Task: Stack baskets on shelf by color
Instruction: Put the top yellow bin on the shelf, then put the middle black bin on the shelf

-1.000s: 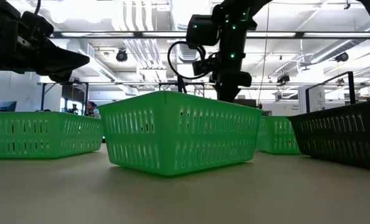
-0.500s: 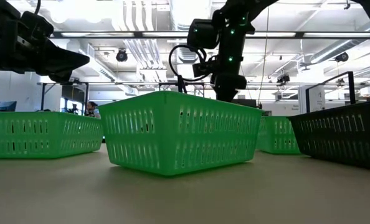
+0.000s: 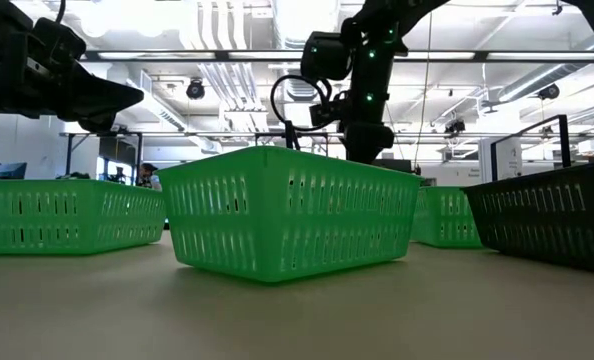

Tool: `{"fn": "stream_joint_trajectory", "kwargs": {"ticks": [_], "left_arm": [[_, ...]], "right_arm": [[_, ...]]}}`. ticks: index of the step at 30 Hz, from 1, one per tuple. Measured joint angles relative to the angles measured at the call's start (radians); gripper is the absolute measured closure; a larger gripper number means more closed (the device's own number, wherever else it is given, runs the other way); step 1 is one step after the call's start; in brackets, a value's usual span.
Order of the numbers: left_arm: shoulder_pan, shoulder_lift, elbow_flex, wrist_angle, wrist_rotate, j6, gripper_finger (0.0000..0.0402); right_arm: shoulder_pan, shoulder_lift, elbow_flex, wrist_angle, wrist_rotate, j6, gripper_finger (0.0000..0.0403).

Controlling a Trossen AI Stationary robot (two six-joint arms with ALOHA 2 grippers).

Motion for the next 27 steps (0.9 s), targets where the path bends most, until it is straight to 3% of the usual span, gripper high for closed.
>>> {"fn": "stream_joint_trajectory", "kwargs": {"ticks": [10,19,23,27], "left_arm": [[0.000,0.000,0.000,0.000,-0.001,0.000,0.0402],[0.000,0.000,0.000,0.000,-0.007,0.000,0.0402],[0.000,0.000,0.000,0.000,-0.006,0.000,0.0402],[0.000,0.000,0.000,0.000,-0.006,0.000,0.0402]], "right_arm": [[0.006,-0.020,0.000,0.002,0.001,0.015,0.0273],[0.031,-0.142,-0.004,-0.084,0.009,0.145,0.0264],[0.114,-0.227,-0.056,-0.126,0.015,0.258,0.0264],[0.268,-0.333,-0.157,-0.135,0.015,0.411,0.0264]]}}
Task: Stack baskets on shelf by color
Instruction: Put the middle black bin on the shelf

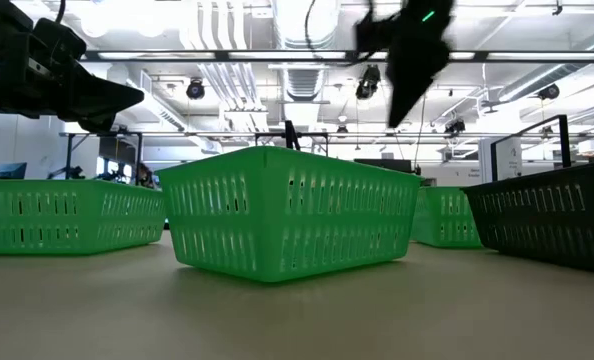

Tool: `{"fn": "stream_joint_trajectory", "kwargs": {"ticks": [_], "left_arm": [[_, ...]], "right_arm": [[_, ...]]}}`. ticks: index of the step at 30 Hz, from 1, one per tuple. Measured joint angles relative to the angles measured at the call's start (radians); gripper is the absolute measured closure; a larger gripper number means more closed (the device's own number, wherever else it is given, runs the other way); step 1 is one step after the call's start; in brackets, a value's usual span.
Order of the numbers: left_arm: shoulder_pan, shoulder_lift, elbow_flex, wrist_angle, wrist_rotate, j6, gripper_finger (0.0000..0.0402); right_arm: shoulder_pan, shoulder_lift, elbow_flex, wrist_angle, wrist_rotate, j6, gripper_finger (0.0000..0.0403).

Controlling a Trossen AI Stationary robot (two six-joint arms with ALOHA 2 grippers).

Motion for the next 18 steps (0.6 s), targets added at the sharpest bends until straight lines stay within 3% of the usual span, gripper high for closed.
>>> {"fn": "stream_joint_trajectory", "kwargs": {"ticks": [4,10,14,18], "left_arm": [[0.000,0.000,0.000,-0.001,0.001,0.000,0.0402],[0.000,0.000,0.000,0.000,0.006,0.000,0.0402],[0.000,0.000,0.000,0.000,0.005,0.000,0.0402],[0.000,0.000,0.000,0.000,0.005,0.000,0.0402]], "right_arm": [[0.210,-0.100,-0.113,0.026,0.007,0.239,0.0264],[0.504,-0.171,-0.259,0.216,0.007,0.529,0.0264],[0.632,-0.173,-0.337,0.392,0.012,0.585,0.0263],[0.695,-0.132,-0.354,0.433,0.030,0.715,0.0255]]}}
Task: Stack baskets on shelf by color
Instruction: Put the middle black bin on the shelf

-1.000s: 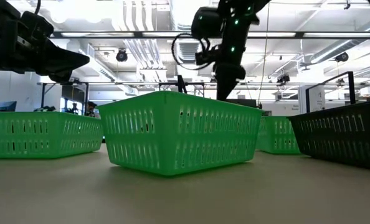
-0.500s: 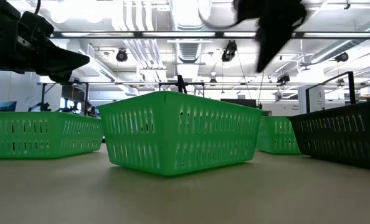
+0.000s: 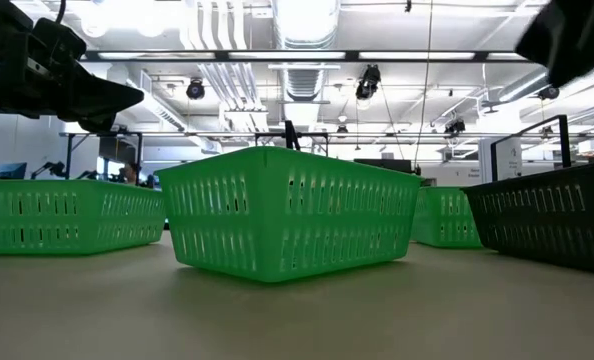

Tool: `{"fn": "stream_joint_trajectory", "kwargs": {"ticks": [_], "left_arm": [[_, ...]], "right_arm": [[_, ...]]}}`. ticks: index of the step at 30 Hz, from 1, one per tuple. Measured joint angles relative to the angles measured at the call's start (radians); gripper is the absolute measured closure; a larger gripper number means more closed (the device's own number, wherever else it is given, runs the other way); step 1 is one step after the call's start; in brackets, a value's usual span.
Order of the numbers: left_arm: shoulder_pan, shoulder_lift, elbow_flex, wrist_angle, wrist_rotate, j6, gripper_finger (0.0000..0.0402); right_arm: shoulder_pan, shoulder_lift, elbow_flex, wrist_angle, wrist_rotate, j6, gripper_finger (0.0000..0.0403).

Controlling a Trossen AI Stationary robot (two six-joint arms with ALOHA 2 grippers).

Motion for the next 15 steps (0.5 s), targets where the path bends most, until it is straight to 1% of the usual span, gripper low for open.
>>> {"fn": "stream_joint_trajectory", "kwargs": {"ticks": [3,8,11,15], "left_arm": [[0.000,0.001,0.000,0.000,0.000,0.000,0.0402],[0.000,0.001,0.000,0.000,0.000,0.000,0.0402],[0.000,0.001,0.000,0.000,-0.001,-0.001,0.0402],[0.000,0.000,0.000,0.001,-0.001,-0.001,0.0402]], "right_arm": [[0.047,0.051,0.007,-0.002,-0.005,0.048,0.0237],[0.114,0.153,0.053,-0.016,-0.028,0.005,0.0210],[0.130,0.233,0.099,-0.106,-0.024,-0.009,0.0209],[0.125,0.345,0.177,-0.240,-0.024,-0.025,0.0226]]}}
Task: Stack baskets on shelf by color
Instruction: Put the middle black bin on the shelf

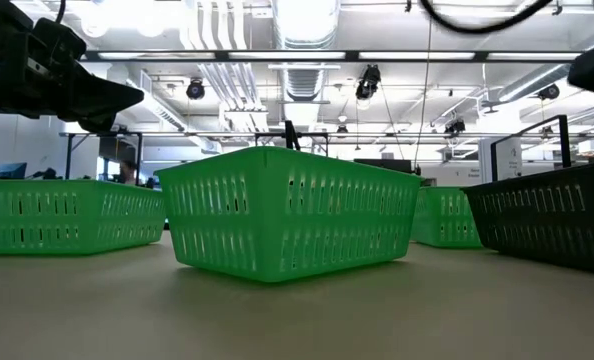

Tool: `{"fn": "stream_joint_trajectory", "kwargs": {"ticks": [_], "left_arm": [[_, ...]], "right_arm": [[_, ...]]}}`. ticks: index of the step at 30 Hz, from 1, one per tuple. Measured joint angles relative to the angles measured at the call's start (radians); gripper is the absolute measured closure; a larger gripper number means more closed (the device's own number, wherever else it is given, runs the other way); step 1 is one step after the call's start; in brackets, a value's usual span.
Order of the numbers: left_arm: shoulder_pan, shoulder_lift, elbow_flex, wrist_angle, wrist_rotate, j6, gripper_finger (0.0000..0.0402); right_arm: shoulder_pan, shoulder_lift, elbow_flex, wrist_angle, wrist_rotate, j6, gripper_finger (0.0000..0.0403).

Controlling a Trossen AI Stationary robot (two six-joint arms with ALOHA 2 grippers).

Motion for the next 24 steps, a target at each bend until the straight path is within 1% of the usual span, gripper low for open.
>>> {"fn": "stream_joint_trajectory", "kwargs": {"ticks": [2,4,8,11,16,20,22,24], "left_arm": [[0.000,0.000,0.000,0.000,0.000,-0.001,0.0402],[0.000,0.000,0.000,0.000,0.000,-0.001,0.0402],[0.000,0.000,0.000,0.001,0.000,-0.001,0.0402],[0.000,0.000,0.000,0.001,-0.001,-0.001,0.0402],[0.000,0.000,0.000,0.001,-0.005,-0.001,0.0402],[0.000,0.000,0.000,0.000,-0.005,-0.001,0.0402],[0.000,0.000,0.000,0.000,-0.004,-0.001,0.0402],[0.000,0.001,0.000,0.000,-0.004,0.000,0.0402]], "right_arm": [[-0.006,0.048,0.037,-0.053,0.000,-0.020,0.0242],[-0.015,0.082,0.066,-0.075,0.000,-0.046,0.0266],[-0.032,0.115,0.102,-0.091,-0.011,-0.094,0.0332],[-0.046,0.107,0.125,-0.090,-0.037,-0.122,0.0382],[-0.072,0.049,0.196,-0.090,-0.107,-0.205,0.0393],[-0.102,-0.028,0.256,-0.088,-0.131,-0.300,0.0394],[-0.125,-0.075,0.274,-0.090,-0.127,-0.358,0.0394],[-0.157,-0.124,0.278,-0.130,-0.084,-0.410,0.0394]]}}
